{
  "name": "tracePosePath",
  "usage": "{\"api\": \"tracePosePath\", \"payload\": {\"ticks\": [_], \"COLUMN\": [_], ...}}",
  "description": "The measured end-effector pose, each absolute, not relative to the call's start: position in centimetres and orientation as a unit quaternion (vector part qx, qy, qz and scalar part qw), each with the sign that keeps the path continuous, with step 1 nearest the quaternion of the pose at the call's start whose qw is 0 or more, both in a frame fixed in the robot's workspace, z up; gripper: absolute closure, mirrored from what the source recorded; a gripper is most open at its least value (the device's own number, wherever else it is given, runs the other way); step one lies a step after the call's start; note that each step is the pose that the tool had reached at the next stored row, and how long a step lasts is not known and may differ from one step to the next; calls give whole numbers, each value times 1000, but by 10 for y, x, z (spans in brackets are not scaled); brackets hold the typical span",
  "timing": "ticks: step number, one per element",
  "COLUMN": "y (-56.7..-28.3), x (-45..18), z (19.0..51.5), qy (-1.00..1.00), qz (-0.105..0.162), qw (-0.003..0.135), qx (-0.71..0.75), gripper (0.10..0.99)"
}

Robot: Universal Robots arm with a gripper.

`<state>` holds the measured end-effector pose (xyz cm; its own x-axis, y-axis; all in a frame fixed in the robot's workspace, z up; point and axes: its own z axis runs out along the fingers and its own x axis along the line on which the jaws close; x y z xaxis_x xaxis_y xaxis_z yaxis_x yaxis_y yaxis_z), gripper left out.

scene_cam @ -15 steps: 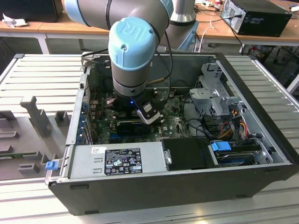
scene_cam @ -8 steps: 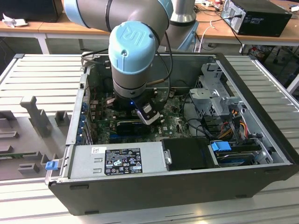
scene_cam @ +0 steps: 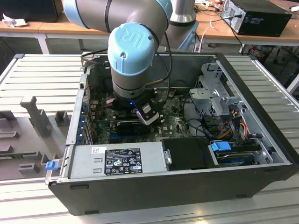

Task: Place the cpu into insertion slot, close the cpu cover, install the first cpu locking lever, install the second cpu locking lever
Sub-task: 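Install the second cpu locking lever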

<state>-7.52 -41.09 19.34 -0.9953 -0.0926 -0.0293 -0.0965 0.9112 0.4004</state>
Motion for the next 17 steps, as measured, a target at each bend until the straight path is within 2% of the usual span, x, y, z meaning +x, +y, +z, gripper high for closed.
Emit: {"api": "tracePosePath", "payload": {"ticks": [17], "y": [-411], "x": [-75], "z": [221], "qy": [978], "qz": [205], "qw": [5], "qx": [-48], "gripper": [980]}}
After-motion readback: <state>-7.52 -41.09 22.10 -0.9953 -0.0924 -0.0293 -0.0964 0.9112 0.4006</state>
